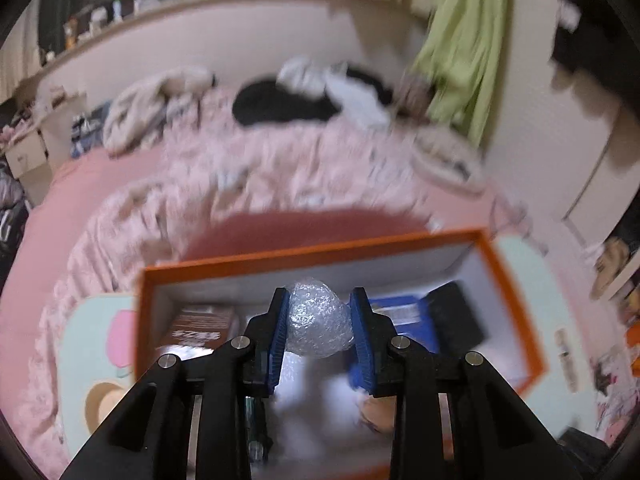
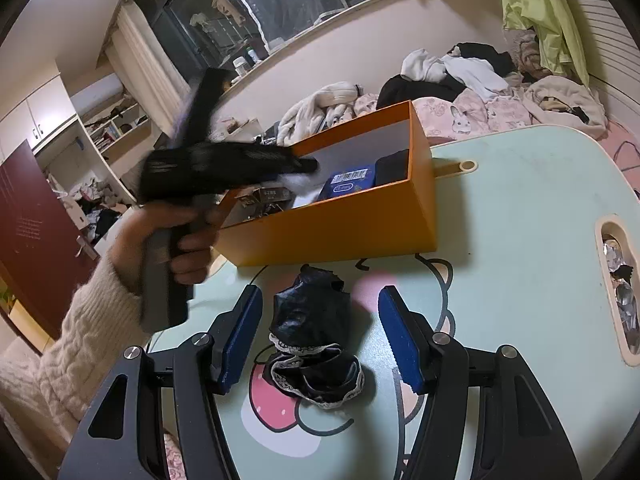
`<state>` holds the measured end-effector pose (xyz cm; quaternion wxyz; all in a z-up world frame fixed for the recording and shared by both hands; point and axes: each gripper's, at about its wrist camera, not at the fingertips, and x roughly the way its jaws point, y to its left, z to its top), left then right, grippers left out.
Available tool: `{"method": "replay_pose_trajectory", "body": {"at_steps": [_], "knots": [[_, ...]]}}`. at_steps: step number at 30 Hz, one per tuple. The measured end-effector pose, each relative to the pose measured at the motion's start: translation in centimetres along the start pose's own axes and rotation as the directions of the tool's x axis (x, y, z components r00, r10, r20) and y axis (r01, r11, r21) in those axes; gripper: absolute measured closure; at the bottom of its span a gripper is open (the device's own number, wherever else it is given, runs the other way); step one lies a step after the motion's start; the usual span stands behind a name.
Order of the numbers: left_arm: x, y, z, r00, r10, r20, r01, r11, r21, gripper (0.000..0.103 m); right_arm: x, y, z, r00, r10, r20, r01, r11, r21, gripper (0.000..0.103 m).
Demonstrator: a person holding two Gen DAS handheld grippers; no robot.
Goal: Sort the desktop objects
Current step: 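Grasp the plastic-wrapped ball with the left gripper and place it on the table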
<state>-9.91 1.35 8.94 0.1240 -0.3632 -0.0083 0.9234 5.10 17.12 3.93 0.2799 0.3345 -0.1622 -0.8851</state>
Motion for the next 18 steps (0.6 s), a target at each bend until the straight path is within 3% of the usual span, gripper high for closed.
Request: {"method": "replay_pose_trajectory", "body": {"at_steps": [5, 9, 14, 15, 16, 18], "knots": [[-7.6, 0.1, -3.5, 0.982, -0.149, 0.12, 0.152, 0.988, -0.015, 0.073, -0.1, 0.1, 0.0, 1.0, -0.002, 0.002, 0.002, 1.0, -0.002, 0.042], [-8.7, -0.8, -8.8, 0.99, -0.109, 0.092, 0.108, 0.994, 0.013, 0.073, -0.2, 0.3, 0.4, 1.0, 0.007, 0.01, -0.007, 1.0, -0.002, 0.042], [-5.3, -1.1, -12.7, 0.996, -0.088, 0.015, 0.088, 0.996, -0.028, 0.071, -0.3, 1.6, 3.8, 0.997, 0.043, 0.067, -0.04, 0.998, -0.042, 0.042], [-4.7, -1.1, -12.9, 0.996, -0.089, 0.001, 0.088, 0.995, -0.037, 0.065, 0.2, 2.1, 4.8, 0.997, 0.042, 0.062, -0.039, 0.998, -0.045, 0.042], [-4.2, -1.1, -13.1, 0.996, -0.089, -0.016, 0.088, 0.995, -0.05, 0.049, 1.1, 2.4, 6.3, 0.998, 0.058, 0.035, -0.057, 0.998, -0.04, 0.042], [-4.3, -0.9, -13.5, 0.998, -0.07, -0.009, 0.069, 0.995, -0.067, 0.03, 3.4, 2.7, 8.6, 0.993, 0.11, -0.037, -0.111, 0.994, -0.011, 0.042]]}}
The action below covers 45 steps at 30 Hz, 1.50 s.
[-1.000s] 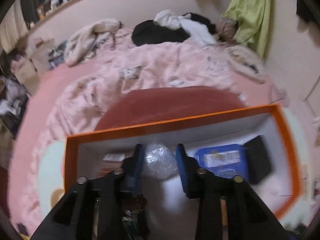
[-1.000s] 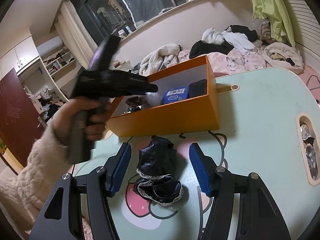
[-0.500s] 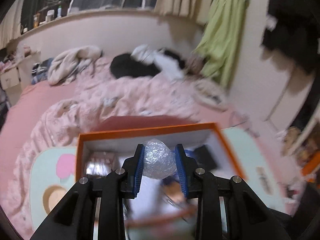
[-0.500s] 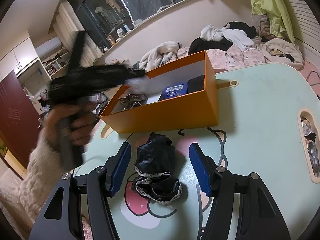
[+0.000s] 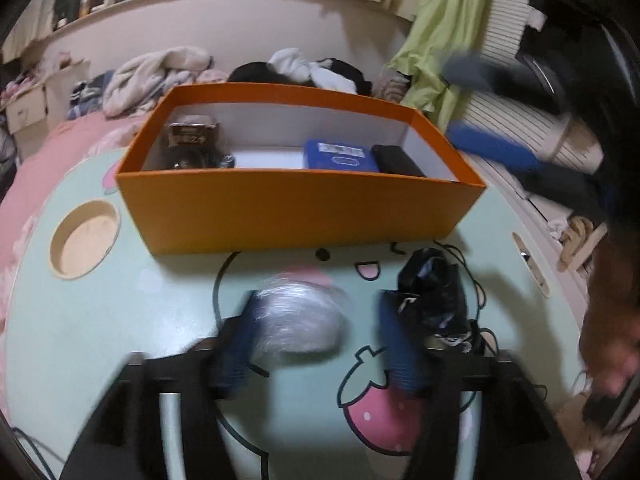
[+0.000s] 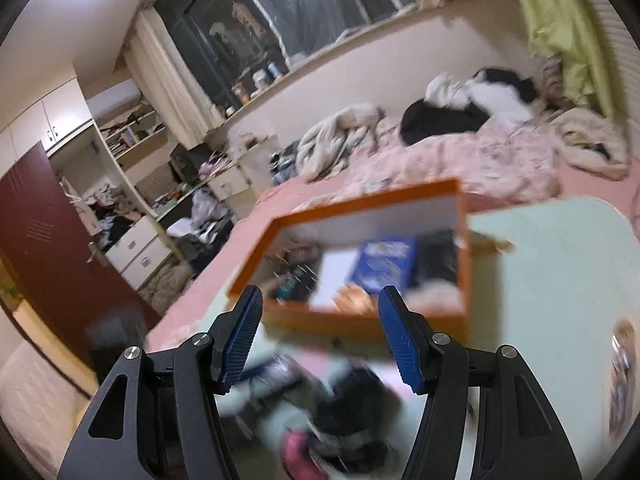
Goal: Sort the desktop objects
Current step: 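Grasp the plastic-wrapped ball with the left gripper and place it on the table, then grasp the brown snack packet in the box with the right gripper and lift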
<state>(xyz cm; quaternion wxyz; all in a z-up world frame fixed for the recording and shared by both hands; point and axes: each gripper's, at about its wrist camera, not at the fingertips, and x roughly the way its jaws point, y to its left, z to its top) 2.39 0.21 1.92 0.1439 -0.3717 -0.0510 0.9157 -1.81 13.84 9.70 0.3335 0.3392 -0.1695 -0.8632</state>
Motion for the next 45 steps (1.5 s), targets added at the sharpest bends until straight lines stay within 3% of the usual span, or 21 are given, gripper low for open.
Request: {"method": "replay_pose_trajectory", "body": {"at_steps": [1, 5, 8, 10, 13, 16, 19, 20, 21, 26, 29, 34, 39, 43, 45], "knots": [[-0.2, 0.1, -0.1, 1.0, 0.006, 0.013, -0.006, 1.0, -0.005, 0.022, 1.2, 0.0, 1.0, 0.999, 0.022, -0.038, -0.022, 1.0, 0.009, 0.042], [-1.7, 0.9, -0.7, 0.997, -0.011, 0.082, 0.014, 0.999, -0.031, 0.019, 8.2, 0.9, 4.5, 0.979, 0.028, -0.203, -0.024, 0.999, 0.025, 0.042], [-2.4, 1.1, -1.0, 0.993, 0.005, 0.119, 0.0, 0.999, -0.04, 0.017, 13.0, 1.3, 5.5, 0.945, 0.01, -0.327, 0.002, 0.999, 0.038, 0.042], [-2.6, 1.2, -1.1, 0.992, 0.007, 0.125, -0.002, 0.999, -0.044, 0.017, 15.7, 0.9, 5.5, 0.919, 0.051, -0.39, -0.011, 0.994, 0.104, 0.042], [-2.5, 1.2, -1.2, 0.993, 0.001, 0.12, 0.004, 0.999, -0.047, 0.017, 17.9, -1.4, 4.9, 0.898, 0.044, -0.438, 0.062, 0.972, 0.225, 0.042], [-2.5, 1.3, -1.4, 0.993, -0.006, 0.12, 0.012, 0.999, -0.045, 0.017, 18.7, -2.4, 4.7, 0.893, 0.105, -0.437, 0.041, 0.949, 0.312, 0.045], [-2.2, 1.4, -1.3, 0.994, -0.011, 0.113, 0.016, 0.999, -0.046, 0.017, 19.4, -1.9, 4.9, 0.877, 0.127, -0.463, 0.031, 0.947, 0.319, 0.045], [-2.1, 1.5, -1.3, 0.994, -0.013, 0.108, 0.018, 0.999, -0.047, 0.017, 19.7, -1.9, 4.7, 0.868, 0.139, -0.476, 0.028, 0.945, 0.326, 0.048], [-2.0, 1.6, -1.3, 0.995, -0.012, 0.103, 0.017, 0.999, -0.05, 0.017, 19.9, -2.2, 4.6, 0.865, 0.152, -0.479, 0.024, 0.939, 0.342, 0.061], [-2.2, 1.7, -1.5, 0.994, -0.008, 0.112, 0.016, 0.998, -0.064, 0.017, 18.6, -4.1, 3.6, 0.882, 0.246, -0.402, -0.039, 0.888, 0.458, 0.084], [-1.9, 1.7, -1.4, 0.995, -0.009, 0.102, 0.016, 0.998, -0.067, 0.017, 16.5, -4.4, 4.1, 0.903, 0.29, -0.317, -0.109, 0.868, 0.485, 0.084], [-2.4, 1.8, -1.2, 0.992, -0.009, 0.123, 0.018, 0.997, -0.07, 0.017, 11.2, -3.2, 5.4, 0.944, 0.265, -0.196, -0.177, 0.909, 0.377, 0.084], [-3.5, 3.0, -0.3, 0.985, -0.018, 0.171, 0.033, 0.996, -0.087, 0.017, 3.7, -1.8, 4.1, 0.95, 0.301, -0.084, -0.269, 0.925, 0.268, 0.084], [-4.0, 3.6, 1.8, 0.985, 0.033, 0.167, -0.022, 0.998, -0.067, 0.017, -1.8, -1.2, 0.7, 0.968, 0.246, -0.05, -0.239, 0.963, 0.124, 0.084], [-4.1, 4.0, 3.8, 0.986, 0.018, 0.166, -0.007, 0.998, -0.068, 0.017, -3.8, -1.7, -1.8, 0.977, 0.207, -0.049, -0.202, 0.975, 0.092, 0.084]]}}
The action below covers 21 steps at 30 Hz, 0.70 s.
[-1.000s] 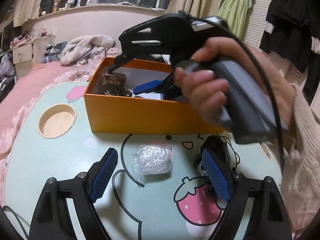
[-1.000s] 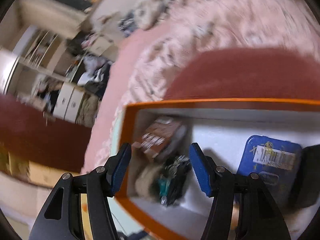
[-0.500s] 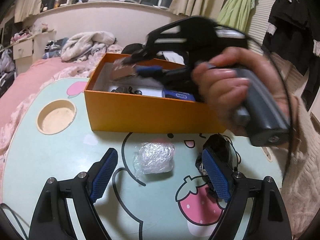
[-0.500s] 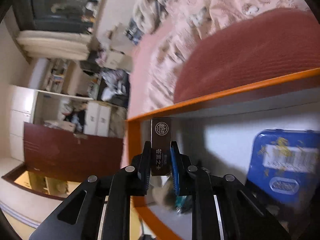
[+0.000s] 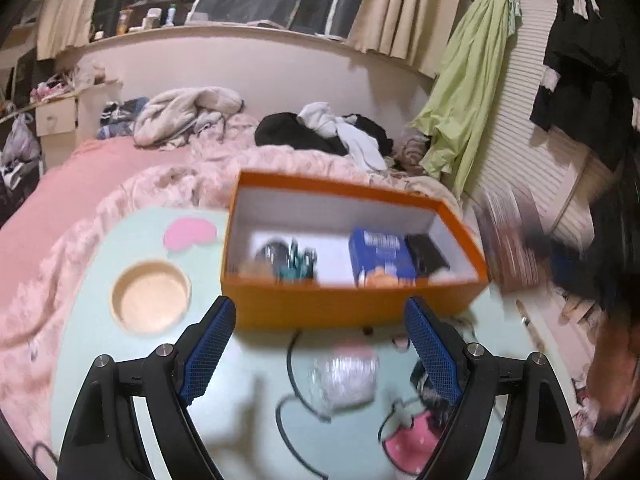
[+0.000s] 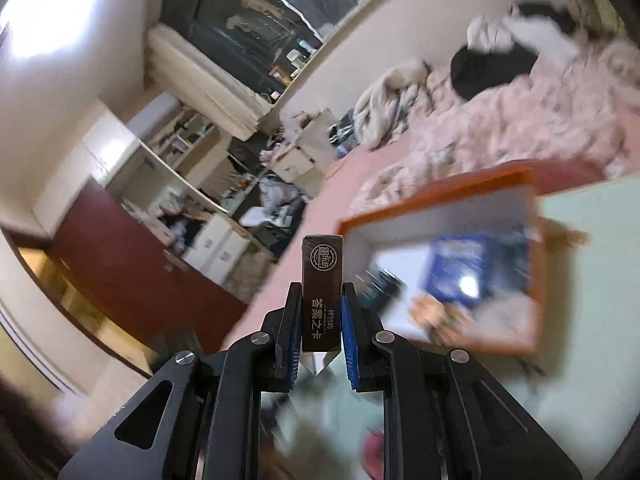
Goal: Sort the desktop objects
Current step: 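Grasp the brown snack packet in the box with the right gripper and lift, then place the brown packet on the table with the right gripper while the left gripper moves the blue tin there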
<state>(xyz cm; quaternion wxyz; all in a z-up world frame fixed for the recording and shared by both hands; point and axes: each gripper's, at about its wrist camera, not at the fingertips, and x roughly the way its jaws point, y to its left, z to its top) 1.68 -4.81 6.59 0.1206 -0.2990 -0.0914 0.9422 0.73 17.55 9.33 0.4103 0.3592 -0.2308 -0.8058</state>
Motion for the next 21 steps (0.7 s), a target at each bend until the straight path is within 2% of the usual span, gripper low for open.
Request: {"method": "replay_pose_trajectory", "body": {"at_steps": [4, 7, 10, 11, 13, 16, 18, 21], "knots": [[1.0, -0.2, 3.7, 0.998, -0.05, -0.026, 0.05, 0.999, -0.008, 0.017, -0.8, -1.6, -3.4, 0.996, -0.084, -0.032, 0.084, 0.996, 0.009, 0.084], [3.3, -1.0, 6.1, 0.986, -0.117, -0.118, 0.112, 0.993, -0.048, 0.018, -0.3, -2.4, -4.9, 0.984, -0.165, -0.062, 0.165, 0.986, -0.012, 0.082], [6.5, -2.0, 7.2, 0.961, -0.147, -0.234, 0.132, 0.988, -0.077, 0.028, 1.2, -2.8, -5.4, 0.961, -0.261, -0.096, 0.257, 0.965, -0.052, 0.079], [7.4, -2.4, 7.3, 0.953, -0.148, -0.262, 0.134, 0.988, -0.074, 0.03, 1.2, -3.0, -5.4, 0.941, -0.323, -0.099, 0.316, 0.946, -0.077, 0.073], [9.3, -3.2, 7.3, 0.941, -0.132, -0.311, 0.122, 0.991, -0.051, 0.03, 0.7, -2.9, -5.5, 0.907, -0.417, -0.06, 0.409, 0.906, -0.109, 0.068], [12.2, -4.2, 7.4, 0.92, -0.112, -0.376, 0.109, 0.994, -0.028, 0.03, -0.8, -3.2, -5.8, 0.915, -0.403, -0.002, 0.402, 0.911, -0.092, 0.068], [14.2, -5.1, 7.2, 0.899, -0.071, -0.432, 0.08, 0.997, 0.001, 0.03, -1.5, -3.2, -5.7, 0.919, -0.395, 0.022, 0.395, 0.915, -0.081, 0.057], [16.6, -6.7, 6.5, 0.867, 0.009, -0.498, 0.035, 0.996, 0.078, 0.03, -1.4, -3.2, -5.6, 0.916, -0.399, 0.031, 0.4, 0.913, -0.081, 0.056]]}}
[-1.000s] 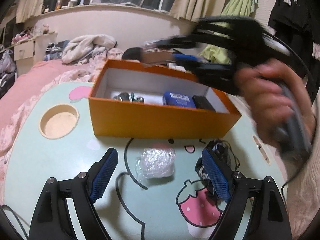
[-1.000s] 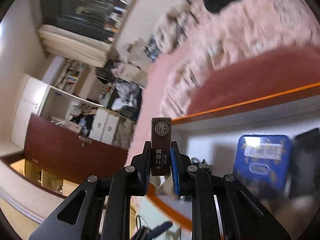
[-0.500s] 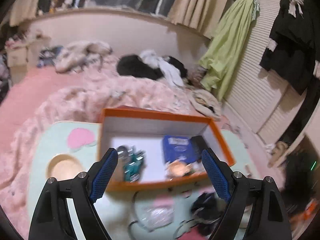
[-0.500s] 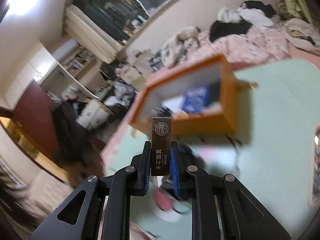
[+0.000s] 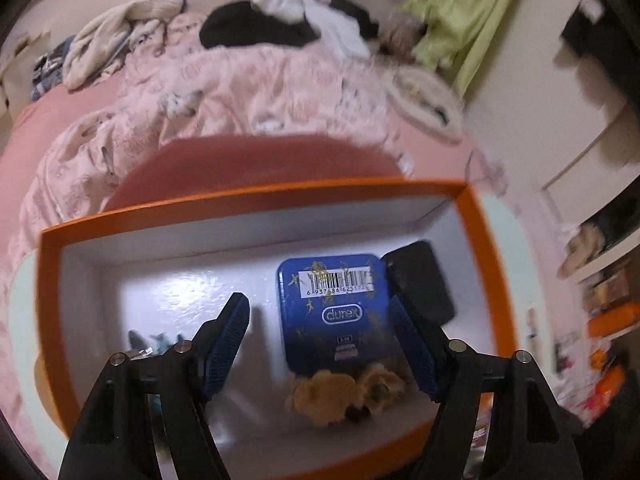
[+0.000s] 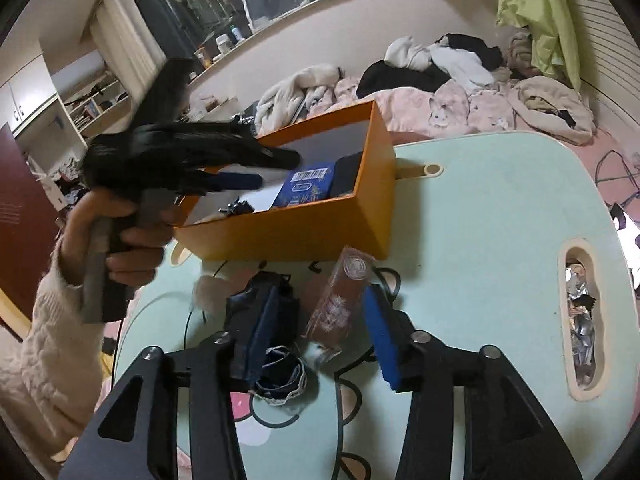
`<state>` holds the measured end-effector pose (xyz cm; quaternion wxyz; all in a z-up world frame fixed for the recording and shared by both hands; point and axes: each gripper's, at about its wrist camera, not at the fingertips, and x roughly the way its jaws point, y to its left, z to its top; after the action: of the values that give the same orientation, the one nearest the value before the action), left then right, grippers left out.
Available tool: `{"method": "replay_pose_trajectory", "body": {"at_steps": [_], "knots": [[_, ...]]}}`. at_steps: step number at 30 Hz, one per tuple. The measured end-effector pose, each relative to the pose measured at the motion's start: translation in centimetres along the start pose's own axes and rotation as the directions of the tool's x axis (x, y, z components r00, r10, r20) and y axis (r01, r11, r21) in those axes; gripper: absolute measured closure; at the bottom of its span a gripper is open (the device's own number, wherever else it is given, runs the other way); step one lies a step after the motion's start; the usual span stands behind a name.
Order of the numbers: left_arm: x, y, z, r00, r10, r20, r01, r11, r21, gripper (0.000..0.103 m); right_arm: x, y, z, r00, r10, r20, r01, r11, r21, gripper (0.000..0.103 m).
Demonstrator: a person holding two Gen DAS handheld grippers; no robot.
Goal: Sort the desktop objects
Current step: 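Place the brown packet on the table with the right gripper while the left gripper moves the blue tin there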
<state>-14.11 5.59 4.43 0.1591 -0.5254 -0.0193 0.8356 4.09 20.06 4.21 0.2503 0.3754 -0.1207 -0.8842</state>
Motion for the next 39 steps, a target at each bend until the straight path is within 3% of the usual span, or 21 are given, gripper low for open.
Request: {"method": "replay_pose_trajectory", "body": {"at_steps": [3, 4, 9, 11, 14, 16, 18, 21, 23, 27, 31, 32, 35, 36, 39], "knots": [[1.4, -1.2, -0.2, 0.999, 0.017, -0.044, -0.015, 0.998, 0.054, 0.027, 0.4, 0.4, 0.1, 1.0, 0.004, -0.005, -0.004, 1.0, -0.002, 0.056], [1.6, -1.8, -0.3, 0.997, 0.058, -0.049, -0.053, 0.994, 0.095, 0.027, 0.7, 0.3, 0.2, 1.0, 0.003, -0.007, -0.003, 1.0, -0.003, 0.056], [1.5, -2.8, -0.9, 0.986, 0.164, -0.04, -0.154, 0.968, 0.197, 0.037, 0.8, 0.2, -0.1, 1.0, 0.011, -0.006, -0.011, 1.0, 0.002, 0.056], [1.1, -2.5, -1.1, 0.99, 0.141, -0.024, -0.135, 0.975, 0.177, 0.037, 0.8, 0.1, -0.1, 1.0, 0.009, -0.003, -0.009, 1.0, 0.004, 0.056], [-1.5, -1.0, -1.2, 0.996, 0.007, 0.085, -0.015, 0.996, 0.09, 0.038, 0.5, 0.0, -0.3, 1.0, 0.01, 0.006, -0.01, 1.0, 0.008, 0.056], [-4.6, -0.4, -1.6, 0.978, -0.03, 0.206, 0.019, 0.998, 0.058, 0.038, 0.4, 0.0, -0.3, 1.0, 0.014, 0.012, -0.014, 1.0, 0.011, 0.056], [-8.4, 0.1, -3.0, 0.947, -0.077, 0.313, 0.066, 0.997, 0.046, 0.038, 0.4, -0.2, -0.2, 1.0, 0.013, 0.017, -0.013, 1.0, 0.015, 0.056], [-12.8, 1.1, -6.1, 0.907, -0.147, 0.393, 0.141, 0.989, 0.045, 0.037, 0.3, -0.2, 0.0, 1.0, 0.019, 0.023, -0.019, 1.0, 0.019, 0.056], [-14.4, 1.8, -8.8, 0.897, -0.16, 0.413, 0.153, 0.987, 0.049, 0.037, 0.2, -0.2, 0.2, 0.999, 0.026, 0.028, -0.027, 0.999, 0.018, 0.056], [-13.6, 2.9, -13.2, 0.917, -0.062, 0.394, 0.071, 0.997, -0.008, 0.037, -0.2, 0.5, 1.9, 0.996, 0.072, 0.045, -0.072, 0.997, -0.006, 0.056], [-10.8, 4.9, -16.5, 0.933, 0.005, 0.359, 0.03, 0.995, -0.093, 0.037, -0.1, 1.0, 5.7, 0.994, 0.104, 0.042, -0.104, 0.995, -0.006, 0.056], [-10.1, 5.3, -16.9, 0.934, -0.002, 0.357, 0.042, 0.994, -0.103, 0.037, 0.5, 0.7, 7.1, 0.993, 0.114, 0.009, -0.114, 0.993, 0.031, 0.056], [-9.0, 4.6, -18.3, 0.934, -0.068, 0.351, 0.109, 0.989, -0.099, 0.037, 3.1, 0.6, 10.4, 0.975, 0.187, -0.115, -0.178, 0.98, 0.091, 0.077], [-8.4, 3.9, -18.4, 0.936, -0.088, 0.34, 0.12, 0.99, -0.074, 0.037, 4.3, 1.0, 11.3, 0.966, 0.194, -0.173, -0.181, 0.98, 0.086, 0.077], [-7.1, 1.5, -18.6, 0.948, -0.034, 0.315, 0.037, 0.999, -0.004, 0.037, 9.1, 2.8, 12.2, 0.919, 0.119, -0.377, -0.119, 0.993, 0.022, 0.077]]}}
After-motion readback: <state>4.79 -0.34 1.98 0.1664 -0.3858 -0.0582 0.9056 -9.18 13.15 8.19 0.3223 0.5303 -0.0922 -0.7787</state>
